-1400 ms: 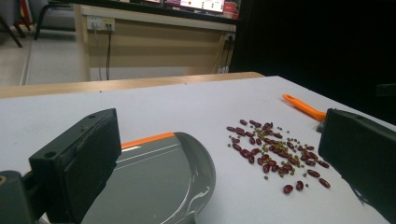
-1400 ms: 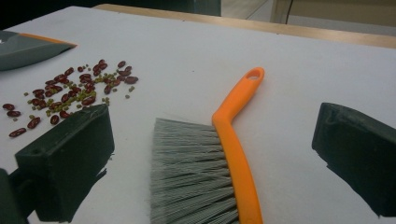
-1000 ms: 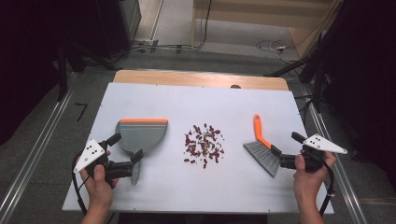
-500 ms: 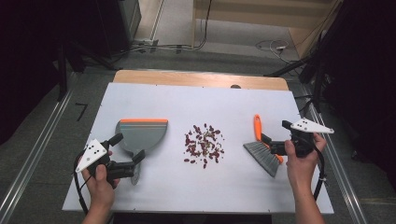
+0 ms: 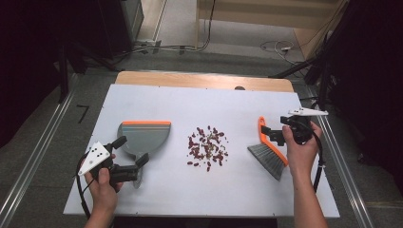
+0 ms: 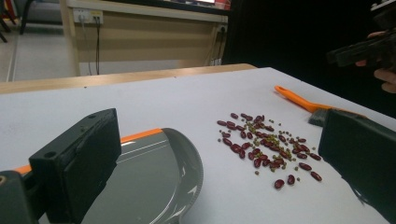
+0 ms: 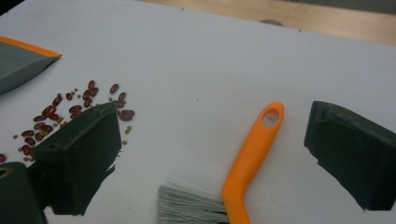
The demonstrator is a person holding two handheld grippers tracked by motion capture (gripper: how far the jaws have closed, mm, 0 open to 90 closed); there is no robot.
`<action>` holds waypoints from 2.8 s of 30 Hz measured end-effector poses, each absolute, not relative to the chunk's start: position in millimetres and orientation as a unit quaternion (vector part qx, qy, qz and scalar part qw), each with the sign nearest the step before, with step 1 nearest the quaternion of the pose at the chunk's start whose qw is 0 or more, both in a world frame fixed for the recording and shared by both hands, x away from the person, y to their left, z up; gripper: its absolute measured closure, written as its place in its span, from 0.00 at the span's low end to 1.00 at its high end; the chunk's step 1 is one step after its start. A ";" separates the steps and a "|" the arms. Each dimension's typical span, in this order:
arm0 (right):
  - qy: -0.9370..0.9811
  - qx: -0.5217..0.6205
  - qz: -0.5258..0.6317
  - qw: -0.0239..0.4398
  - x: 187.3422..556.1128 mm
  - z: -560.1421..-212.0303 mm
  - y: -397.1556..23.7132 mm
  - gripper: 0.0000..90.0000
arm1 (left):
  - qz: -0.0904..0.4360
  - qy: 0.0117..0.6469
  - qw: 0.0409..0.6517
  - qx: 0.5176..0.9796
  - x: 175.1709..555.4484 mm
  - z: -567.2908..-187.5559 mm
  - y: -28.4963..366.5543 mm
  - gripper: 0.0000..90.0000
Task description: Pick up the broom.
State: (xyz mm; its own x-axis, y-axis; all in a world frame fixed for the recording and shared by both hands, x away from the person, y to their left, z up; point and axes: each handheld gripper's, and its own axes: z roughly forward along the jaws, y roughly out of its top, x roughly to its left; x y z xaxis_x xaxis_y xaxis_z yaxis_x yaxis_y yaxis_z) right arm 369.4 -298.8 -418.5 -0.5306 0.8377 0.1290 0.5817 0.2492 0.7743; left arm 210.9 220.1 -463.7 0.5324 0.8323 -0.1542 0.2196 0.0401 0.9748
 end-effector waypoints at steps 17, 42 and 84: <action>0.792 0.524 0.276 0.149 389.9 -450.8 -284.1 0.52 | 0.249 0.404 0.591 0.653 211.8 -465.6 215.3 0.00; 0.770 0.591 0.200 0.134 390.3 -479.2 -270.8 0.71 | 0.244 0.401 0.587 0.660 212.5 -467.0 212.0 0.00; 0.710 0.537 0.415 0.186 345.3 -465.7 -310.1 0.76 | 0.246 0.393 0.586 0.665 210.5 -463.4 206.9 0.00</action>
State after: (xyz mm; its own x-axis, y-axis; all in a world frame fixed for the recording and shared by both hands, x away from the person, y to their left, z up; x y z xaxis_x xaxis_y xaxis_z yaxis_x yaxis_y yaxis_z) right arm 345.3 -310.1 -465.7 -0.3540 0.9176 0.1808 0.6081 0.0790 0.7899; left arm 210.5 206.9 -463.4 0.5703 0.8105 -0.1339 0.2348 -0.0045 0.9720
